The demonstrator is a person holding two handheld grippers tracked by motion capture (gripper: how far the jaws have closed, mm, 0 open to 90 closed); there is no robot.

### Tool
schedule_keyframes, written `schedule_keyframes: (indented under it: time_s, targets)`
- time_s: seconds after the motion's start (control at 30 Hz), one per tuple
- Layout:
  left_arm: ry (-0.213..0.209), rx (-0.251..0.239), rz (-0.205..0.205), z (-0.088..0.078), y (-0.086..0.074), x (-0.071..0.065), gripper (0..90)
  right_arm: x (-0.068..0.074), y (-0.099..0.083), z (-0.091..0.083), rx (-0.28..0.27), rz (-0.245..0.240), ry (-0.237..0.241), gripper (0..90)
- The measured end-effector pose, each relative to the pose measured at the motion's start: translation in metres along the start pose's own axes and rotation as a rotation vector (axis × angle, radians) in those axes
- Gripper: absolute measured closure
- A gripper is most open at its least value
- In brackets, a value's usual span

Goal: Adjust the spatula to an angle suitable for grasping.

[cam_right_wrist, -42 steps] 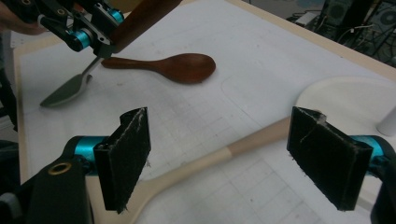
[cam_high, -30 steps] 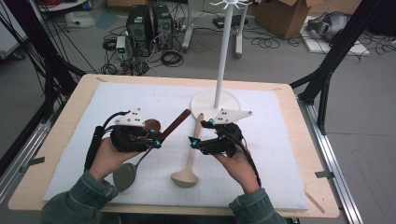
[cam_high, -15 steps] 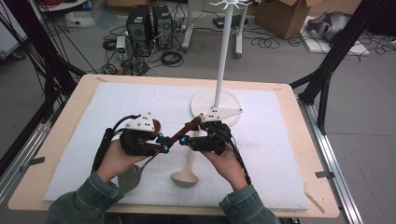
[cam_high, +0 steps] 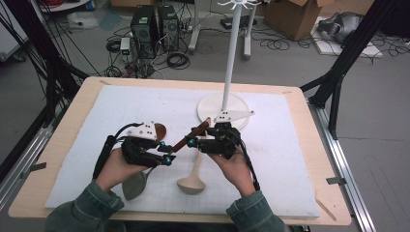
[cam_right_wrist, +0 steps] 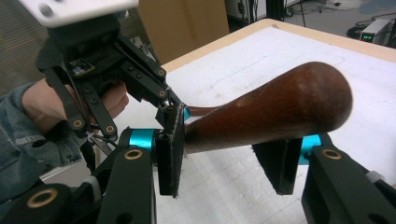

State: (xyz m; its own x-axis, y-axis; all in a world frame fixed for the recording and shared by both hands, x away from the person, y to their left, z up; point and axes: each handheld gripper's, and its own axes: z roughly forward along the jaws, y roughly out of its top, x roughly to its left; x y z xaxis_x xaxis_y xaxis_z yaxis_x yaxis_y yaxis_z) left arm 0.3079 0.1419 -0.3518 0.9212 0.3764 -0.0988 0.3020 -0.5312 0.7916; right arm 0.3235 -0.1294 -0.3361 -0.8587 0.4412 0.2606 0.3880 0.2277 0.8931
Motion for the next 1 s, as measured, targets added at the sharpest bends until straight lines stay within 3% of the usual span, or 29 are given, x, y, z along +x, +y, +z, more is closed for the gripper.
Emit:
schedule_keyframes:
  time_s: [0.2,0.4,0.53,0.77,1.0]
  targets:
    - [-0.013,0.048,-0.017,-0.006,-0.023,0.007,61.9,0.001,0.001,0.0,0.0,-0.006,0.003,55.5]
    - [-0.025,0.091,-0.019,-0.005,-0.037,0.009,70.1,0.003,0.004,0.0,0.002,-0.013,0.003,55.7]
    - [-0.042,0.082,-0.005,-0.005,-0.034,0.008,82.7,0.006,0.009,0.002,-0.002,-0.02,0.005,56.0]
    - [-0.026,0.062,0.015,-0.005,-0.027,0.006,83.6,0.008,0.013,0.004,-0.035,-0.012,0.01,57.1]
    - [0.002,0.018,0.037,-0.002,-0.013,0.003,83.7,0.016,0.017,0.013,-0.018,-0.029,0.027,58.1]
